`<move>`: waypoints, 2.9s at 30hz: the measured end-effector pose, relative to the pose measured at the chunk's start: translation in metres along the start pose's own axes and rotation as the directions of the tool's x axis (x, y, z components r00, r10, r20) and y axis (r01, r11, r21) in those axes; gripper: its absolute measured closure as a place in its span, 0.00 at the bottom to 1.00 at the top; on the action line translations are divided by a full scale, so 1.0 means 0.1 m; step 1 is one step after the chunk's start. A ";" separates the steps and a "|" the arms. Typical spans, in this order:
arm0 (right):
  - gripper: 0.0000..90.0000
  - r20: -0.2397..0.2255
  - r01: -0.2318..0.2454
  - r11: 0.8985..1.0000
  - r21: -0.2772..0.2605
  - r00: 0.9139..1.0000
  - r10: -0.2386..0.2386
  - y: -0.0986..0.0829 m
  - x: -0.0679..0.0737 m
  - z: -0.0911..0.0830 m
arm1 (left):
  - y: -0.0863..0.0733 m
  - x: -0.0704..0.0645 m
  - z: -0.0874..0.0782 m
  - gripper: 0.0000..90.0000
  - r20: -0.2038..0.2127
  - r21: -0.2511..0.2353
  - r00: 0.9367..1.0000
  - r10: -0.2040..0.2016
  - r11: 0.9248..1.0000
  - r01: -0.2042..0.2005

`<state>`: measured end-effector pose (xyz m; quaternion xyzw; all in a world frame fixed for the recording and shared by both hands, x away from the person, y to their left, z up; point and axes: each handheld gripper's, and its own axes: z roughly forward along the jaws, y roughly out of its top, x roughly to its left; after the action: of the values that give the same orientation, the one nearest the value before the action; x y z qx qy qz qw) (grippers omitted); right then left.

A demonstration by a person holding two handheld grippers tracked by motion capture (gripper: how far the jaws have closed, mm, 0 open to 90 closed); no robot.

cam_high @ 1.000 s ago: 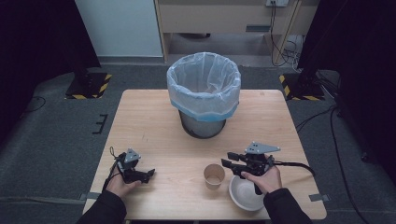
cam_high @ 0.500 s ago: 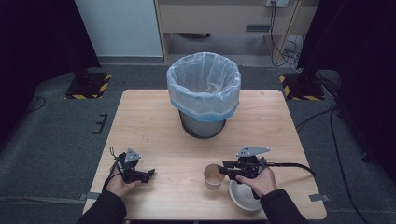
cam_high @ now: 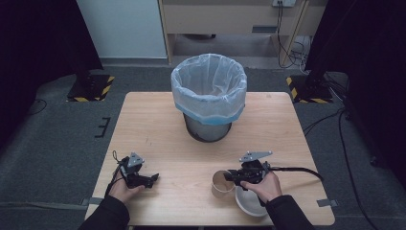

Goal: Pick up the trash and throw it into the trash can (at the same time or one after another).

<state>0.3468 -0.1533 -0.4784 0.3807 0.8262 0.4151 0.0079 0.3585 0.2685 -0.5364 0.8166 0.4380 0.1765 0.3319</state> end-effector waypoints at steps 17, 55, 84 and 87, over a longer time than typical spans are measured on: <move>0.93 -0.024 -0.019 0.993 -0.117 1.000 0.016 0.12 -0.05 -0.20 | 0.00 0.00 0.00 0.00 0.000 0.000 1.000 0.000 1.000 0.000; 0.93 0.015 -0.073 0.659 -0.748 0.992 0.127 0.52 -0.32 -1.40 | 0.00 0.00 0.00 0.00 0.000 0.000 1.000 0.000 1.000 0.000; 0.93 0.034 -0.049 0.493 -0.869 0.987 0.158 1.36 -0.37 -1.58 | 0.00 0.00 0.00 0.00 0.000 0.000 1.000 0.000 1.000 0.000; 0.93 0.045 -0.040 0.492 -0.869 0.986 0.160 1.45 -0.36 -1.56 | 0.00 0.00 0.00 0.00 0.000 0.000 1.000 0.000 1.000 0.000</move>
<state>0.4114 -0.2292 -0.2870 0.3968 0.4818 0.7490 0.2225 0.3585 0.2685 -0.5364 0.8166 0.4380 0.1764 0.3319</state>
